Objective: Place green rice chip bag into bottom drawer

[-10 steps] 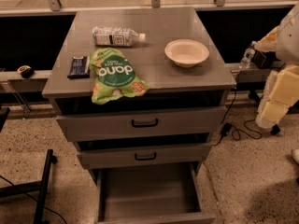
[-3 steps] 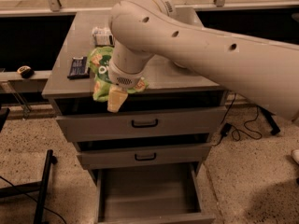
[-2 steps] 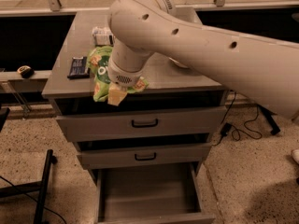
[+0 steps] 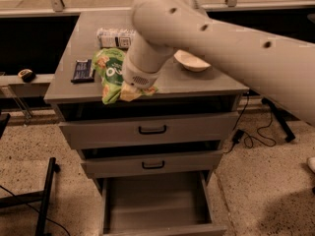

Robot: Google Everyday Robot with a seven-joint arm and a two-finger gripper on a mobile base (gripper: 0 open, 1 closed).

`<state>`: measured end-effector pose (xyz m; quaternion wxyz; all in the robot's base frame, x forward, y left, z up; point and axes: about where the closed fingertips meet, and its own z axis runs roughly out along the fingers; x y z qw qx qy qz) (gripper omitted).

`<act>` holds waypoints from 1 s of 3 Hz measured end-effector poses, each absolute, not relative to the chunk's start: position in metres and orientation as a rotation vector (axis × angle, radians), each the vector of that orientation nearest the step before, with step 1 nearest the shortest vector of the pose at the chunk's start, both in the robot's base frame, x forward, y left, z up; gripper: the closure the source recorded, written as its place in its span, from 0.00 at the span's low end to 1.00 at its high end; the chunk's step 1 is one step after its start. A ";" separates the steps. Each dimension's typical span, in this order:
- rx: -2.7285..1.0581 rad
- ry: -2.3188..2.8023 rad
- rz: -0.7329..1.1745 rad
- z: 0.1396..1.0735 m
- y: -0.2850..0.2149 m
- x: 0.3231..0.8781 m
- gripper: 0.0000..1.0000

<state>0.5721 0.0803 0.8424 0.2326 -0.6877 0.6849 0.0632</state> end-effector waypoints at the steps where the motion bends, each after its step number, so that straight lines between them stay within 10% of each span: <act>1: -1.851 1.783 0.388 0.856 0.056 0.559 1.00; 3: -1.813 1.499 0.490 0.947 -0.036 0.489 1.00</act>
Offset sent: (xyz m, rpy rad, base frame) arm -0.1046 -0.2106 0.1560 0.5831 -0.1619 0.3782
